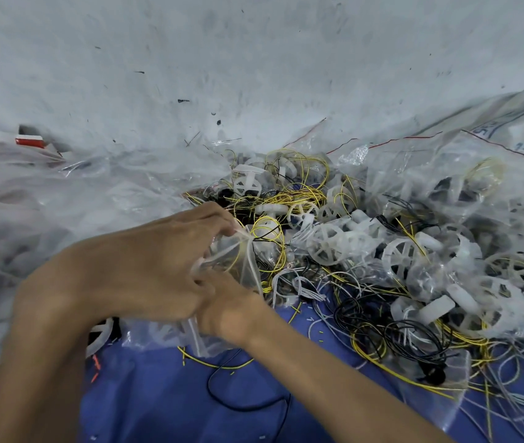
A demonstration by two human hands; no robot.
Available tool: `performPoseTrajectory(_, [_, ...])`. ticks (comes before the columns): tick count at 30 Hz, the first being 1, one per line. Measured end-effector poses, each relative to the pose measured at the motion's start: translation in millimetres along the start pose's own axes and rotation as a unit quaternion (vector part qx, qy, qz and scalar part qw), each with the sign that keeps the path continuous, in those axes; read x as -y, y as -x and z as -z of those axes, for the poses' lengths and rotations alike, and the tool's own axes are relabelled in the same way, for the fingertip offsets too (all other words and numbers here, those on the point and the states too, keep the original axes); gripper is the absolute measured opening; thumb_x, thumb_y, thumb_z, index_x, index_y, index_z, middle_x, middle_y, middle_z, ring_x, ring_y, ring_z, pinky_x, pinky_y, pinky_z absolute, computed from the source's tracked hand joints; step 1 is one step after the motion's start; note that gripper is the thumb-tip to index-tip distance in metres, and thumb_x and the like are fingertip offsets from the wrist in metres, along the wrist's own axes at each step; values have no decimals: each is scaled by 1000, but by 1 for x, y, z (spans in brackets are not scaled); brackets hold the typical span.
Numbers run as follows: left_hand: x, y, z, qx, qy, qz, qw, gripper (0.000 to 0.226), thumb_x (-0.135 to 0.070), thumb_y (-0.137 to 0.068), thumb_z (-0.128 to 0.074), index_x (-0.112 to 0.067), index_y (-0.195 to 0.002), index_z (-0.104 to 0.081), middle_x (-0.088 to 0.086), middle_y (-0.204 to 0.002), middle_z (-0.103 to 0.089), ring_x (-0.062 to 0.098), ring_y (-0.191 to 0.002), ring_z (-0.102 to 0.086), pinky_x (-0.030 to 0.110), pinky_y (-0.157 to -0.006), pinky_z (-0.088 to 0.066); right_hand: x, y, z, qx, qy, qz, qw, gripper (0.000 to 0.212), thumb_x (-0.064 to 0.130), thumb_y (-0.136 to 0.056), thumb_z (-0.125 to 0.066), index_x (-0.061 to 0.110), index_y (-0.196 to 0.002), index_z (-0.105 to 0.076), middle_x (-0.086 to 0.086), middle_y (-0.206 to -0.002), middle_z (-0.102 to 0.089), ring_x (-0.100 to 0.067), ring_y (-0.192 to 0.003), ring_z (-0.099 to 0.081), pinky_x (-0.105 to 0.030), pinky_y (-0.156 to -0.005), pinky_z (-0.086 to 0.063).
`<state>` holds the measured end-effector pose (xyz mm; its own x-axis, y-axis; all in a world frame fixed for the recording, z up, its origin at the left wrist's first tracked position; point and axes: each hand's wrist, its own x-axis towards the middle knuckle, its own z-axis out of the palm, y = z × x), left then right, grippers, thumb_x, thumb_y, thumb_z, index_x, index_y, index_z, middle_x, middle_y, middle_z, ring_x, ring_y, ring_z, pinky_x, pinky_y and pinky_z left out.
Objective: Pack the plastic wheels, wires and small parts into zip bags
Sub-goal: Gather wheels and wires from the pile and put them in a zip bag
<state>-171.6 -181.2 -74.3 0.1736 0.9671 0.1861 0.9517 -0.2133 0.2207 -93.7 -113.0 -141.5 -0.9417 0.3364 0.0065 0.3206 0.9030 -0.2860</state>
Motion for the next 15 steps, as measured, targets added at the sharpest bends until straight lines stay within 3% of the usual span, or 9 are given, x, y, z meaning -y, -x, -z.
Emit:
performPoseTrajectory(4, [8, -6, -5, 27, -36, 34, 998, 56, -41, -63, -50, -27, -117, -46, -25, -112, -39, -4, -100, -44, 23, -94, -39, -7, 9, 13, 71, -32, 65, 995, 38, 1, -95, -43, -7, -132, -41, -24, -138, -42, -36, -127, -37, -24, -77, -27])
performPoseTrajectory(6, [12, -10, -8, 37, -50, 51, 997, 55, -43, -66, -53, -29, -119, -44, -25, -113, -38, -6, -103, -42, 17, -95, -35, -9, 6, 11, 97, -15, 82, 992, 36, 0, -95, -42, -10, -129, -41, -25, -137, -42, -33, -128, -37, -21, -85, -27])
performPoseTrajectory(8, [14, -12, -9, 49, -49, 71, 995, 61, -38, -66, -54, -29, -124, -41, -28, -113, -35, -5, -106, -41, 15, -94, -32, -12, 3, 8, 102, -8, 95, 990, 31, 0, -95, -42, -12, -123, -46, -27, -131, -47, -33, -123, -42, -29, -96, -29])
performPoseTrajectory(11, [18, -14, -13, 75, -50, 92, 992, 59, -27, -73, -61, -29, -127, -37, -31, -106, -30, -5, -99, -40, 14, -91, -33, -15, 6, 7, 45, 6, 92, 995, 27, 6, -93, -46, -8, -115, -55, -28, -113, -57, -37, -106, -52, -38, -83, -39])
performPoseTrajectory(13, [21, -15, -13, 89, -55, 109, 989, 57, -27, -73, -64, -25, -124, -39, -24, -110, -29, 1, -102, -46, 23, -93, -38, -22, 10, 10, -33, 56, 89, 994, 26, 16, -92, -48, 3, -110, -61, -21, -108, -61, -34, -101, -55, -32, -69, -38])
performPoseTrajectory(15, [24, -14, -12, 102, -68, 134, 983, 53, -31, -74, -67, -22, -120, -41, -20, -109, -26, 6, -95, -52, 28, -89, -42, -32, 17, 19, -78, 25, 102, 991, 22, 17, -89, -52, 9, -103, -67, -15, -101, -66, -29, -95, -59, -31, -70, -44])
